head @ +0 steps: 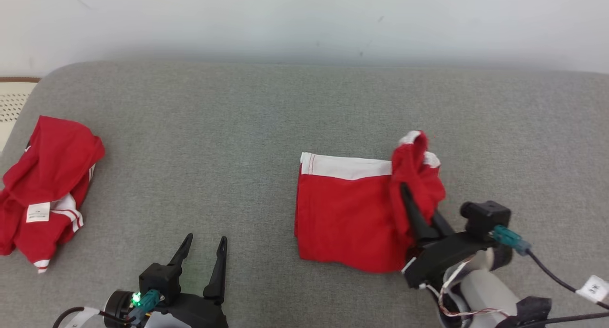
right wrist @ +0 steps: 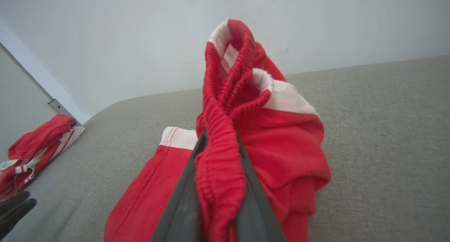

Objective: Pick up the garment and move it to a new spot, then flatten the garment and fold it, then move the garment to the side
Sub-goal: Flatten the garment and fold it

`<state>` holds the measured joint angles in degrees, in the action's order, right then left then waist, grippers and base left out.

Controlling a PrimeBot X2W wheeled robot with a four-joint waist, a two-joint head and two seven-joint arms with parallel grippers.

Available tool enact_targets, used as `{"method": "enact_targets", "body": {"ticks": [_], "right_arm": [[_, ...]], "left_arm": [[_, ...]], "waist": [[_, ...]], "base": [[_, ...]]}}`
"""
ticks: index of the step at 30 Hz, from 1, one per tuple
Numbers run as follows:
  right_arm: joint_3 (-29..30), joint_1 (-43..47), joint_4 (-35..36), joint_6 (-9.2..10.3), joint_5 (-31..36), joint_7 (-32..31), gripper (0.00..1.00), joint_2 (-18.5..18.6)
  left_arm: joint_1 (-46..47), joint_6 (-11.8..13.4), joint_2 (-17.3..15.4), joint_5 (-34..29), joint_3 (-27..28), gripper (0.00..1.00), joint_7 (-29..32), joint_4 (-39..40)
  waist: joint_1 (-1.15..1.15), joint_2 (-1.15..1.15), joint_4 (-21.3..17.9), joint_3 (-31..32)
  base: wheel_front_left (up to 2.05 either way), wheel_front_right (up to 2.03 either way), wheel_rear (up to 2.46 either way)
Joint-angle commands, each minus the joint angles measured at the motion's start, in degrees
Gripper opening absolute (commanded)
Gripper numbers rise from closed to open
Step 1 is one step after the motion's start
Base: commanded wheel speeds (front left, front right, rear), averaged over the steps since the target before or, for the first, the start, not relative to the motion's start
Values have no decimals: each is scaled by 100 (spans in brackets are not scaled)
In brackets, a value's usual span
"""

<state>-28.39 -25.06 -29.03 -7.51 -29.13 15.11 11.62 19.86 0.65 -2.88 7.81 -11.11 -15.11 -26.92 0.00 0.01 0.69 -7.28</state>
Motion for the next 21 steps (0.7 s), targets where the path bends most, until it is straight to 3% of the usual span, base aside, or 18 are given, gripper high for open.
{"method": "enact_targets", "body": {"ticks": [1, 8, 17, 18, 19, 21], "right_arm": [[-130, -21, 45, 5, -119, 2, 0, -26], [-936, -268, -5, 4, -399, 2, 0, -105], [-1197, -510, -637, 4, -405, 2, 2, -308], [-1192, -514, -712, 4, -380, 2, 35, -312], [-1164, -535, -753, 4, -371, 3, 100, -341], [-1096, -544, -768, 4, -340, 3, 100, -382]], "left_arm": [[-136, 6, -3, 29, -8, 100, -7, -10], [-168, 23, -2, 214, -191, 100, -7, -90], [-297, 90, -3, 425, -480, 100, -8, -164], [-321, 94, -4, 422, -476, 100, -7, -172], [-355, 100, -3, 422, -454, 100, -7, -176], [-413, 108, -3, 416, -407, 100, -7, -165]], "waist": [[0, -1, 59, 28], [0, -1, 418, 87], [0, -1, 1073, 107], [0, -1, 1124, 112], [0, -1, 1162, 118], [0, -1, 1194, 137]], "base": [[0, 0, 0], [0, 0, 0], [0, 0, 0], [0, 0, 0], [0, 0, 0], [0, 0, 0]]}}
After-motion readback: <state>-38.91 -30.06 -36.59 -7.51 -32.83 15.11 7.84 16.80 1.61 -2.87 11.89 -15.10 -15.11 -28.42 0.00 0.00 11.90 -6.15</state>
